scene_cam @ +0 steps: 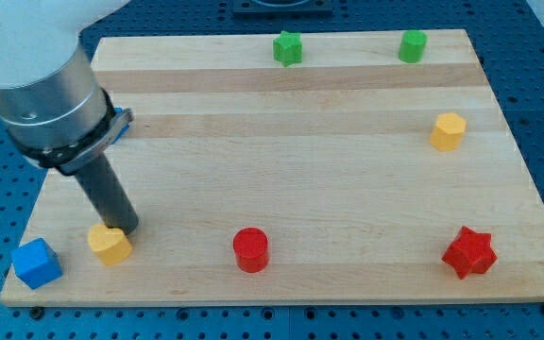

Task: Push the red star to the top right side of the blue triangle

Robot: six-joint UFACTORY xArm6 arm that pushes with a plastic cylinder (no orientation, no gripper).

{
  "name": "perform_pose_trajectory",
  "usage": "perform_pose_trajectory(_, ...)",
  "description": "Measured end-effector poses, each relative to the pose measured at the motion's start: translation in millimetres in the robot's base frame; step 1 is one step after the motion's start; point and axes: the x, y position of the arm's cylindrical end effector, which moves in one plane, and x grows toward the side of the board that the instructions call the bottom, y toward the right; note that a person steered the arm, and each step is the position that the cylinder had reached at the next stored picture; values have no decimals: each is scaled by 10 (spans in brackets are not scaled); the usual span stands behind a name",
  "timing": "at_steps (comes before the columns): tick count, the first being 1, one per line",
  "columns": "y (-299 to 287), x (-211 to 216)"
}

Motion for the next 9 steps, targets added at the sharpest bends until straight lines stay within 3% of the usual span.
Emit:
perform_pose_trajectory(2,-48,59)
perform_pose_trajectory(3,100,-110)
perform_pose_trajectory(5,835,-434)
perform_pose_trajectory(7,2502,-113)
perform_pose_trajectory(8,3036,127)
perform_pose_trajectory(9,3044,579)
